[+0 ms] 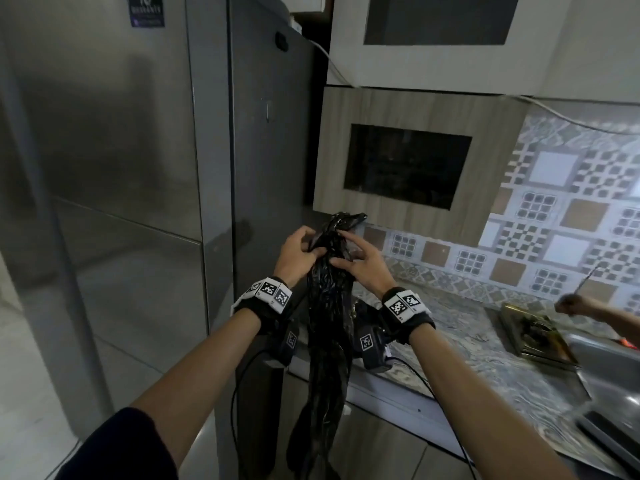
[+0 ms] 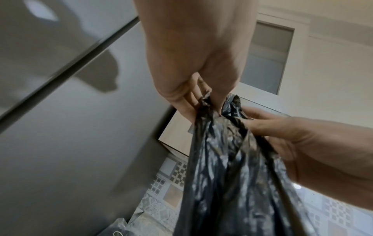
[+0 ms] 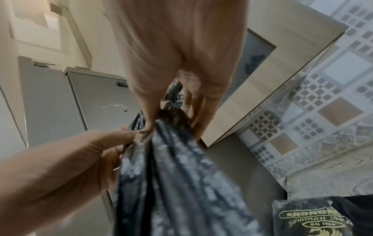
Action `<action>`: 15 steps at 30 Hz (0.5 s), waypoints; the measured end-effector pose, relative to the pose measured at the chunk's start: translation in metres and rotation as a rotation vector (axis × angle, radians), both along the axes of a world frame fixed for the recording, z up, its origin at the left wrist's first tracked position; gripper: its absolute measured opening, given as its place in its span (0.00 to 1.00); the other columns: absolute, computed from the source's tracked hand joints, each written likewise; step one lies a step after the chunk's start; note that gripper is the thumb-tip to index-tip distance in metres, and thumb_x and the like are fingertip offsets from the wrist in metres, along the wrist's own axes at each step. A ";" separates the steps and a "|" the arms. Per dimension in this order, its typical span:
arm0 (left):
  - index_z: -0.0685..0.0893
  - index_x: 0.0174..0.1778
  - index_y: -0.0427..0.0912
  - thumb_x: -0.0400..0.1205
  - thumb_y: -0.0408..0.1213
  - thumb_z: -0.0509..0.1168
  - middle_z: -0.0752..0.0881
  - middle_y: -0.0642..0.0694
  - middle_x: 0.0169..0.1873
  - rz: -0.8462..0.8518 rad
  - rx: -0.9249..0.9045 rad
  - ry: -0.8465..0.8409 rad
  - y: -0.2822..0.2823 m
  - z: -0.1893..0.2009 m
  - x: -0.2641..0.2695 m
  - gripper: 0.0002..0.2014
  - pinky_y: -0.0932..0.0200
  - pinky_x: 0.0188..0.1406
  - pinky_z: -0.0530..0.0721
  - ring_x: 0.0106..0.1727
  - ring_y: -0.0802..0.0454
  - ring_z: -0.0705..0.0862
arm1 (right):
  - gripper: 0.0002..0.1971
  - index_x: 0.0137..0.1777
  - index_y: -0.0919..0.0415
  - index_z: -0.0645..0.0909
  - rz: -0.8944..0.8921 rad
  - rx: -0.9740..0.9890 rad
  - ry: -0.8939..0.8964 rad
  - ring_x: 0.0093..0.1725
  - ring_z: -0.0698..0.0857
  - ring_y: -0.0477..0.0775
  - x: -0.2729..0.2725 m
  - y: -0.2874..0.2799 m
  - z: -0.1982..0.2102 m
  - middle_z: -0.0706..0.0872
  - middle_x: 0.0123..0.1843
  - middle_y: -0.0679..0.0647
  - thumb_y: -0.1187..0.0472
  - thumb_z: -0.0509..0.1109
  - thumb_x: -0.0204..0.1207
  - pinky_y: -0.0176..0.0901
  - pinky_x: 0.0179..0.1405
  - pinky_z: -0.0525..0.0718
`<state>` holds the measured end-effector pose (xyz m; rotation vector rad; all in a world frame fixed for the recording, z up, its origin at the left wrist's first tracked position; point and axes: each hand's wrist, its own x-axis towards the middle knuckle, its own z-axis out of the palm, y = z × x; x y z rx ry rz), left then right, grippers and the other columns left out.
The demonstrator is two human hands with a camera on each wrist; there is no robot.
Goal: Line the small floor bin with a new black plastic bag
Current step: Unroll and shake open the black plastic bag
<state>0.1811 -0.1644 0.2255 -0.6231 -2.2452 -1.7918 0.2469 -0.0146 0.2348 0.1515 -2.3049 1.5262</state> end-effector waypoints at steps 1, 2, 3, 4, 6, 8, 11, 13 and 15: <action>0.77 0.50 0.47 0.78 0.30 0.72 0.91 0.43 0.45 -0.008 0.000 -0.013 0.002 0.000 0.002 0.12 0.51 0.52 0.87 0.48 0.49 0.90 | 0.26 0.68 0.49 0.80 -0.030 -0.015 0.033 0.57 0.88 0.56 -0.001 -0.001 -0.001 0.88 0.60 0.56 0.69 0.77 0.72 0.56 0.60 0.88; 0.75 0.51 0.49 0.78 0.29 0.72 0.91 0.42 0.47 -0.010 0.001 -0.012 0.003 0.001 0.005 0.14 0.48 0.53 0.88 0.49 0.48 0.90 | 0.23 0.64 0.48 0.81 -0.055 -0.026 0.052 0.56 0.89 0.59 -0.002 0.001 -0.002 0.89 0.58 0.59 0.70 0.76 0.72 0.60 0.60 0.87; 0.73 0.50 0.51 0.78 0.29 0.71 0.91 0.42 0.48 -0.003 -0.008 0.004 0.003 0.000 0.008 0.16 0.47 0.54 0.88 0.50 0.47 0.90 | 0.21 0.60 0.48 0.82 -0.071 -0.038 0.067 0.55 0.90 0.60 -0.002 0.001 -0.003 0.90 0.56 0.60 0.71 0.75 0.73 0.62 0.59 0.87; 0.72 0.49 0.53 0.78 0.28 0.71 0.90 0.43 0.48 0.012 -0.021 0.029 0.003 0.000 0.009 0.17 0.46 0.55 0.87 0.51 0.47 0.90 | 0.19 0.58 0.48 0.82 -0.083 -0.053 0.082 0.55 0.90 0.60 -0.002 0.002 -0.004 0.91 0.55 0.60 0.72 0.74 0.74 0.63 0.59 0.87; 0.70 0.48 0.54 0.78 0.27 0.69 0.89 0.43 0.47 0.044 -0.028 0.059 0.002 -0.001 0.013 0.18 0.46 0.54 0.86 0.52 0.44 0.89 | 0.19 0.55 0.46 0.81 -0.102 -0.077 0.106 0.54 0.90 0.60 -0.001 0.003 -0.005 0.91 0.54 0.59 0.73 0.72 0.75 0.62 0.56 0.89; 0.69 0.50 0.53 0.79 0.25 0.67 0.88 0.45 0.42 0.084 0.005 0.059 0.000 -0.001 0.016 0.18 0.56 0.45 0.88 0.45 0.46 0.89 | 0.23 0.53 0.40 0.76 -0.132 -0.086 0.138 0.54 0.90 0.61 0.000 0.004 -0.005 0.89 0.56 0.56 0.73 0.71 0.75 0.62 0.51 0.90; 0.67 0.52 0.52 0.81 0.24 0.64 0.87 0.43 0.41 0.123 0.050 0.058 -0.007 0.001 0.020 0.18 0.63 0.33 0.83 0.37 0.50 0.83 | 0.25 0.50 0.39 0.71 -0.163 -0.063 0.194 0.51 0.89 0.62 -0.001 0.009 -0.006 0.85 0.57 0.51 0.75 0.67 0.75 0.65 0.43 0.90; 0.69 0.51 0.48 0.80 0.23 0.62 0.87 0.40 0.45 0.134 0.032 0.085 -0.010 0.000 0.020 0.15 0.56 0.39 0.82 0.41 0.49 0.83 | 0.25 0.49 0.42 0.70 -0.160 -0.027 0.212 0.45 0.87 0.61 -0.004 0.011 -0.007 0.84 0.55 0.52 0.79 0.63 0.74 0.60 0.35 0.89; 0.73 0.46 0.41 0.78 0.19 0.59 0.83 0.44 0.41 0.144 0.000 0.121 -0.010 -0.002 0.019 0.11 0.59 0.42 0.77 0.41 0.50 0.79 | 0.24 0.47 0.47 0.70 -0.131 0.009 0.214 0.39 0.81 0.55 -0.007 0.010 -0.008 0.83 0.50 0.53 0.81 0.59 0.72 0.51 0.29 0.81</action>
